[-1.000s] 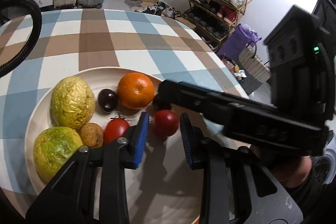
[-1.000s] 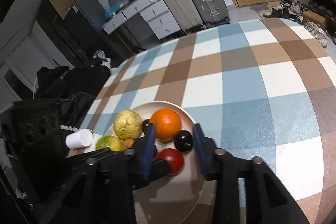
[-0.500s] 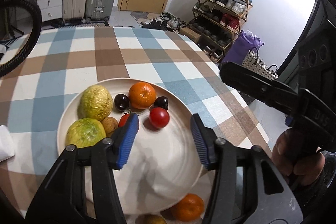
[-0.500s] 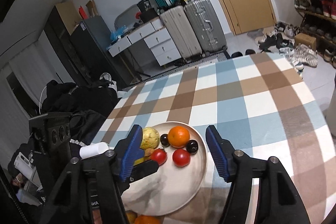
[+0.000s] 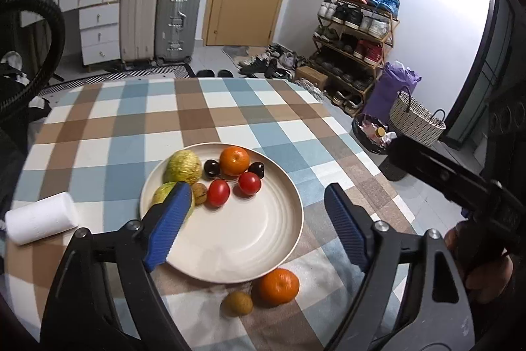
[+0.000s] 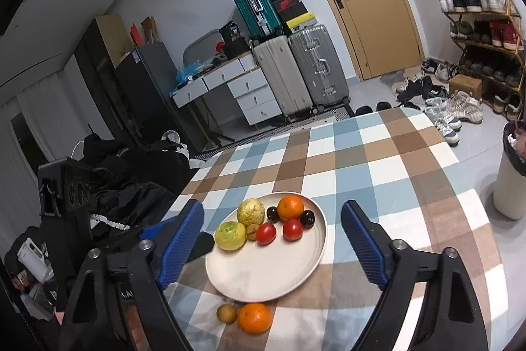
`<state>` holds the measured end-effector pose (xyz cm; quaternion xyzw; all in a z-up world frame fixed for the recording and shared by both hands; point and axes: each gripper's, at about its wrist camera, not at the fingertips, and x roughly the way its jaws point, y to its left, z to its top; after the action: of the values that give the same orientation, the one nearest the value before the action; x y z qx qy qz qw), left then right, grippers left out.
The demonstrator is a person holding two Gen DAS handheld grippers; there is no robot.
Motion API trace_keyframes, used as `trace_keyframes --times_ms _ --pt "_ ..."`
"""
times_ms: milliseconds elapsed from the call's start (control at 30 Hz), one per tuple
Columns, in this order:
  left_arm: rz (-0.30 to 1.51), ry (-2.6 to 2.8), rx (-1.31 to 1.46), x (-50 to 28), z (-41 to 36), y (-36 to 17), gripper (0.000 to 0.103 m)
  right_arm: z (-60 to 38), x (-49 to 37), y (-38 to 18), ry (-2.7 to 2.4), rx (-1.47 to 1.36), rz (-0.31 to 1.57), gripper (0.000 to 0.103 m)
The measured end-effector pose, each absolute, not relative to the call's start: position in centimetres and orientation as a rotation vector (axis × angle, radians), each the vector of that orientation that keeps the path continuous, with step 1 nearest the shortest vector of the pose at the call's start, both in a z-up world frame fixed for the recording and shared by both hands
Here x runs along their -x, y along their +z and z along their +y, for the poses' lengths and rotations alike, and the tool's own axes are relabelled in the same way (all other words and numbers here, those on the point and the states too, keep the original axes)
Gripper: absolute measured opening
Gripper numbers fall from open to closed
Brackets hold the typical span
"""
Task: Organize fruits
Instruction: 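Withdraw both open tools from the plate toward the orange and kiwi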
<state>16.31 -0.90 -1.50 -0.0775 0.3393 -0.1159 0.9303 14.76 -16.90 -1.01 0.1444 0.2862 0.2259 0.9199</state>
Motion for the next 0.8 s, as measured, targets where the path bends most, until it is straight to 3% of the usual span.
trace_keyframes --times_ms 167,300,533,800 --pt "0.677 -0.226 0.167 -13.9 -0.2 -0.5 0.085 -16.5 -12.2 -0.3 0.455 -0.259 0.553 0.098" --pt "0.642 -0.185 0.170 -11.5 0.6 0.2 0.102 -15.7 -10.3 0.5 0.462 -0.224 0.519 0.102" --pt "0.612 -0.153 0.199 -8.4 2.2 0.5 0.102 -14.4 -7.7 0.6 0.442 -0.160 0.496 0.103" --pt "0.657 -0.107 0.229 -6.4 4.1 -3.2 0.102 -13.4 -5.9 -2.9 0.418 -0.122 0.547 0.103"
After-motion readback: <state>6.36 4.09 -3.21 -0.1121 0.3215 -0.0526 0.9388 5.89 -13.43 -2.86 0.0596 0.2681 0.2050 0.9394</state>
